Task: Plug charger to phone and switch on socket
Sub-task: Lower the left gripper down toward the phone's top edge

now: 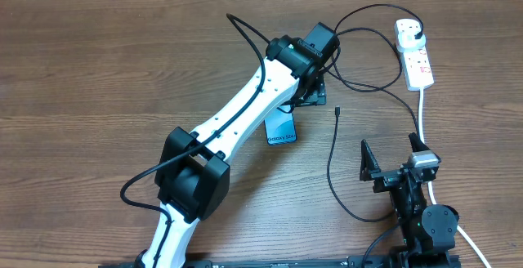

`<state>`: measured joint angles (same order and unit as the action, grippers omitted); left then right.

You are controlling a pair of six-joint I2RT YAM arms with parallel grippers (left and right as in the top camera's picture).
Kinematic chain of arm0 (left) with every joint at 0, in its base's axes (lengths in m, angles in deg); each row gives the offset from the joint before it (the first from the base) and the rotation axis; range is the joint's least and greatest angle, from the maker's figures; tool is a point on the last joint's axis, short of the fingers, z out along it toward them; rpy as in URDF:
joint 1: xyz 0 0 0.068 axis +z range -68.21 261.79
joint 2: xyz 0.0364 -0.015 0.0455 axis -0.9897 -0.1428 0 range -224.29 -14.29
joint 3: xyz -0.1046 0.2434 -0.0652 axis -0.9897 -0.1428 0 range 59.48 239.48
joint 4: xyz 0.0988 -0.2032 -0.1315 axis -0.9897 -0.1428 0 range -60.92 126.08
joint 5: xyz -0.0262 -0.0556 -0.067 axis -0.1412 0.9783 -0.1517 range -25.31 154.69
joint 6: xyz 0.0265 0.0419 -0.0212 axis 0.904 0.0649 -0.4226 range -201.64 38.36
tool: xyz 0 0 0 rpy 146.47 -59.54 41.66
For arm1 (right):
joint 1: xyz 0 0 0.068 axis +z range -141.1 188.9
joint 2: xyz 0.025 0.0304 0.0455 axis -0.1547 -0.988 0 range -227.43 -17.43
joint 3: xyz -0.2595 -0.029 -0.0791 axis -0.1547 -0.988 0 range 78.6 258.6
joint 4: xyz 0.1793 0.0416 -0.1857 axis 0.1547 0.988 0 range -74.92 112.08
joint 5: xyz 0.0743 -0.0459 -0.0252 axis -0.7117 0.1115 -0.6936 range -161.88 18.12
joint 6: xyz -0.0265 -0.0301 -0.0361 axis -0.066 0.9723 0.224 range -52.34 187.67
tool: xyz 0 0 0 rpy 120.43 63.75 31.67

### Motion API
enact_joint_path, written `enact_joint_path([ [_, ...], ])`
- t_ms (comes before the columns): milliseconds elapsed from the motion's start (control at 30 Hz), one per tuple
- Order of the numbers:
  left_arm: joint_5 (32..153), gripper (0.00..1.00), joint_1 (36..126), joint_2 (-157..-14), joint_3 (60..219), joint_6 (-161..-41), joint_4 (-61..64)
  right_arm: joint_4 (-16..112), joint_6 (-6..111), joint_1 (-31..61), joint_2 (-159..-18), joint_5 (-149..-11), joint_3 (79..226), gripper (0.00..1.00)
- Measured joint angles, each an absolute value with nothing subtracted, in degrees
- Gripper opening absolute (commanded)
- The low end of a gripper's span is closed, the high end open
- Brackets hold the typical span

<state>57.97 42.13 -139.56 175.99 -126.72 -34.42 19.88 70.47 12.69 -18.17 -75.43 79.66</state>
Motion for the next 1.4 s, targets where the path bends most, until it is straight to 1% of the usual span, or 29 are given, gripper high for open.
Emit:
enact_joint_path([
  [400, 60.5, 1.0, 46.8, -140.0, 172.3, -126.8, -33.7, 19.9, 70.4, 12.7, -18.2, -75.4, 79.7, 1.0],
  [1067, 61.0, 1.0, 46.5, -140.2, 167.0, -126.8, -26.4, 19.9, 70.5, 12.7, -18.2, -75.5, 79.7, 1.0],
  [1400, 61.6, 1.0, 46.5, -145.1, 166.8, -125.6, -24.6, 19.9, 70.5, 12.7, -18.2, -75.5, 79.7, 1.0],
])
